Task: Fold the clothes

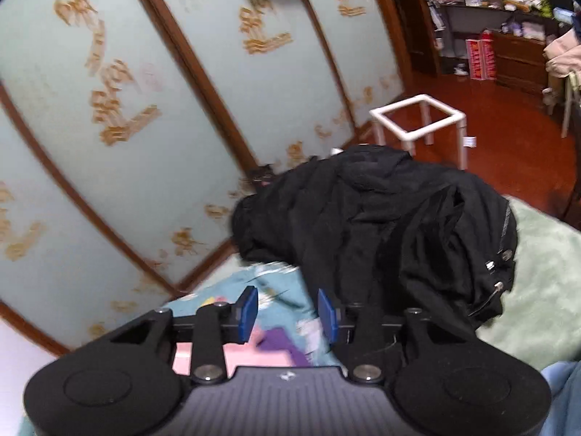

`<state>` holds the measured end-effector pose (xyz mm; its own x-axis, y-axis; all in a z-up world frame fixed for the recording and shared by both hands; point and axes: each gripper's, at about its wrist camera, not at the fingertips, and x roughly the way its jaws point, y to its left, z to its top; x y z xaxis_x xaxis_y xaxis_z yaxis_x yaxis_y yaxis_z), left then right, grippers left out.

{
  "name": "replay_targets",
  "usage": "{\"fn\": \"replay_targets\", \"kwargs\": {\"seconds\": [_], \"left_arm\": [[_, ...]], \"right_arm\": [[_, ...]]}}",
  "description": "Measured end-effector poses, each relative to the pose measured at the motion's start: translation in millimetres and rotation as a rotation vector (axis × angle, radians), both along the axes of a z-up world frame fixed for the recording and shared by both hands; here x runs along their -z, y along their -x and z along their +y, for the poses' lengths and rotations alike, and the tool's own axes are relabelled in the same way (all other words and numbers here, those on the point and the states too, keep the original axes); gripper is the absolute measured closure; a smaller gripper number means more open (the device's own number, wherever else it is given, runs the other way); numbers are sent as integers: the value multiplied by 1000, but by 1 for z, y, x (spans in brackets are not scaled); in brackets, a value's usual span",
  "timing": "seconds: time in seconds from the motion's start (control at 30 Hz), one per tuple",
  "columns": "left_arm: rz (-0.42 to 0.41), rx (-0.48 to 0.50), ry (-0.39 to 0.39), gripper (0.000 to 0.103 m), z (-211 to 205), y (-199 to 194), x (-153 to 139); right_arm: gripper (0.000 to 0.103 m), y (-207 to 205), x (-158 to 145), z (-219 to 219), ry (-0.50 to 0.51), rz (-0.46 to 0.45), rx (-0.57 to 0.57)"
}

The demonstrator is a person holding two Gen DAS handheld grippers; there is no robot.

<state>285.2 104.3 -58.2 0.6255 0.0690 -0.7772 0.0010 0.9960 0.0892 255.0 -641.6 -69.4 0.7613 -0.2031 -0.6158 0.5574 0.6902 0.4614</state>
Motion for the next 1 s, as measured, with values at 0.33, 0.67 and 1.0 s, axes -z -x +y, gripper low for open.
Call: {"fn": "replay_targets", "kwargs": {"seconds": [0.33, 0.67, 1.0], "left_arm": [[161, -159, 387, 30, 58, 8, 77], [112, 48, -306, 96, 7, 8, 44], [243, 101, -708, 87, 26, 28, -9]], "right_arm": [[67, 53, 0, 164, -89, -109, -480], [66, 72, 13, 285, -15, -35, -776], [66, 57, 68, 338, -158, 14, -881]]}}
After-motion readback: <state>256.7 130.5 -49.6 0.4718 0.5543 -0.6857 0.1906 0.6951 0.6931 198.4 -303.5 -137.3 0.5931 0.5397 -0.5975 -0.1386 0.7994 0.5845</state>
